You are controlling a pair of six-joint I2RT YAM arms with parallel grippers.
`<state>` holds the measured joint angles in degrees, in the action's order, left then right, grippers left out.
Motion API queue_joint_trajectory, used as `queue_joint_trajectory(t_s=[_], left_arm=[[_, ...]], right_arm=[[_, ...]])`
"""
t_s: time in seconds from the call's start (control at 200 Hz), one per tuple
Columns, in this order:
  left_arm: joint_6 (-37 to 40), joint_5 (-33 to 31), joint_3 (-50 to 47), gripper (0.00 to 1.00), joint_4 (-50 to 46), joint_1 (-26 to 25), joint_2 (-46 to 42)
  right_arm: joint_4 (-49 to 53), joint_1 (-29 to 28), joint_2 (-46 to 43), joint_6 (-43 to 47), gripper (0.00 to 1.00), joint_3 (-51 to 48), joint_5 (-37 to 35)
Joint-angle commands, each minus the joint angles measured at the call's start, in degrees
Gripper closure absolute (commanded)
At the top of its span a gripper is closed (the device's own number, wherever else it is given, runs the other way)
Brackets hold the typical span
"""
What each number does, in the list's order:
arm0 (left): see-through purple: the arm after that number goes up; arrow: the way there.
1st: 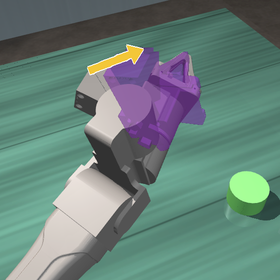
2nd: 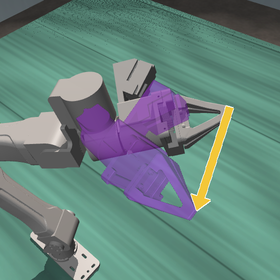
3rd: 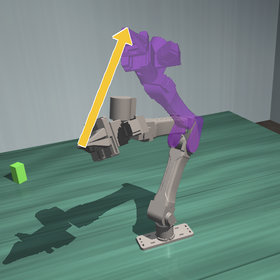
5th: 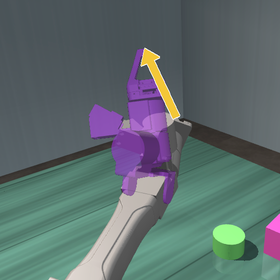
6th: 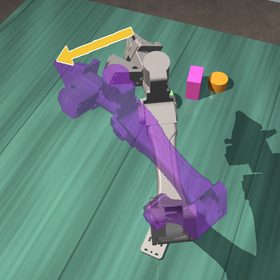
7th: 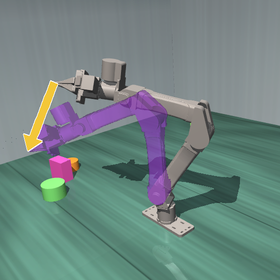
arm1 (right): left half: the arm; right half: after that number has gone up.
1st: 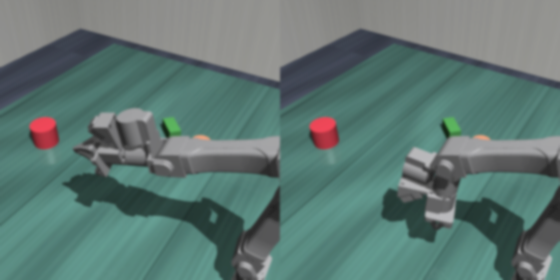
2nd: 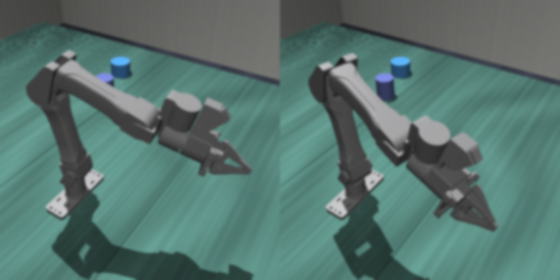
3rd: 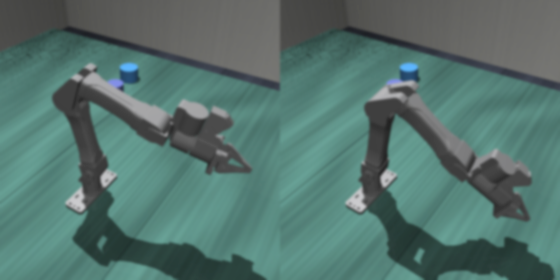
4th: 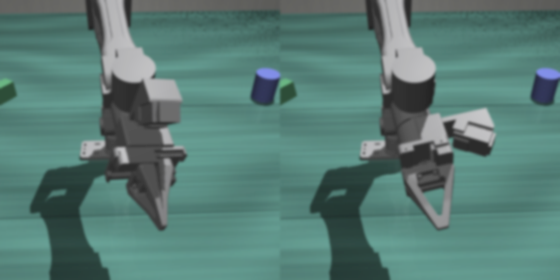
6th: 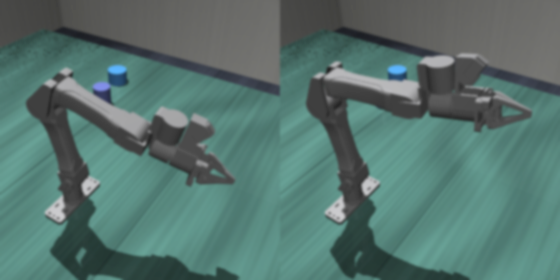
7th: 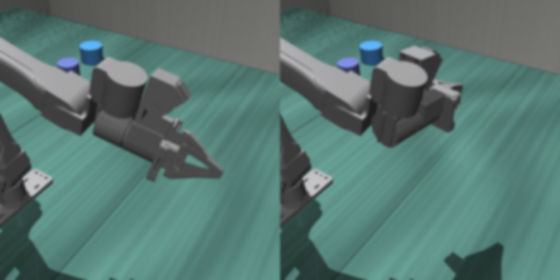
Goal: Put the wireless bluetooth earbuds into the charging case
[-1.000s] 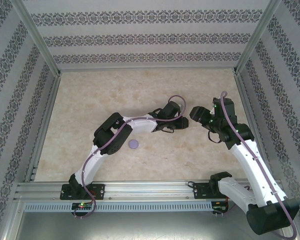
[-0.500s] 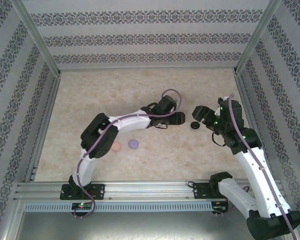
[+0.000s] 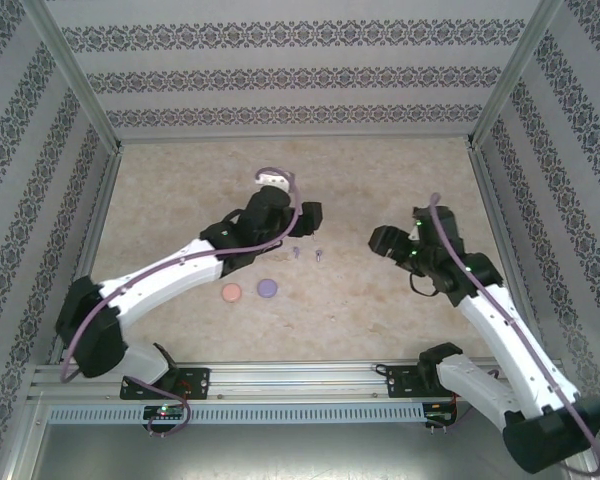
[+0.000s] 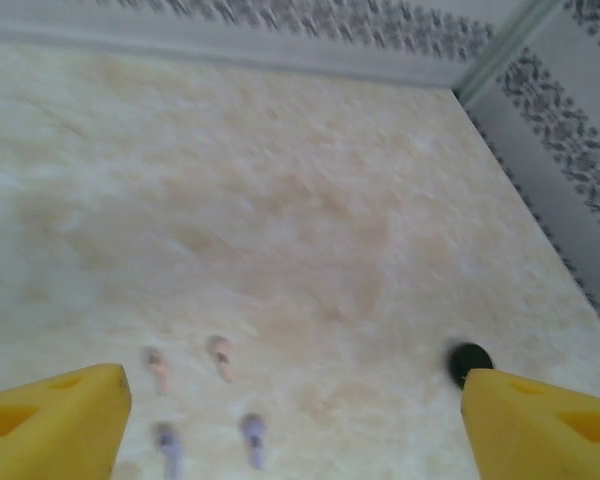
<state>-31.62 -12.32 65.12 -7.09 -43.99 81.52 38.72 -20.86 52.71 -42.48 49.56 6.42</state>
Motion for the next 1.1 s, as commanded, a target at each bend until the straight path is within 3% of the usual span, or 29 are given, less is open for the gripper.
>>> queue_joint_trajectory(t_s=[0.0, 0.21, 0.43, 0.595, 0.799, 1.099], left_arm=[[4.54, -8.98, -3.89, 0.00, -0.05, 2.01, -5.58], [3.46, -6.00, -10.22, 0.01, -0.41, 9.90, -14.27], [-2.12, -3.66, -17.33, 0.01, 2.49, 20.29, -21.06], [-9.02, 0.14, -19.53, 0.01, 1.37, 29.18, -23.54], [-11.36, 5.86, -19.89, 0.01, -0.89, 36.34, -24.25], [-12.55, 10.80, -21.79, 0.01, 0.00, 40.99, -24.13]], right_arm=[[-4.59, -7.29, 4.34, -2.47, 0.24, -0.91, -3.30], [-8.44, -20.30, 20.02, 2.66, 0.23, 4.73, -6.03], [-5.37, -27.17, 36.56, 11.11, 0.23, 17.05, -7.44], [0.03, -30.50, 48.46, 14.86, 0.23, 28.26, -7.17], [6.83, -33.26, 59.28, 13.78, 0.22, 39.53, -8.63], [11.95, -35.54, 67.27, 14.69, 0.22, 46.28, -9.44]])
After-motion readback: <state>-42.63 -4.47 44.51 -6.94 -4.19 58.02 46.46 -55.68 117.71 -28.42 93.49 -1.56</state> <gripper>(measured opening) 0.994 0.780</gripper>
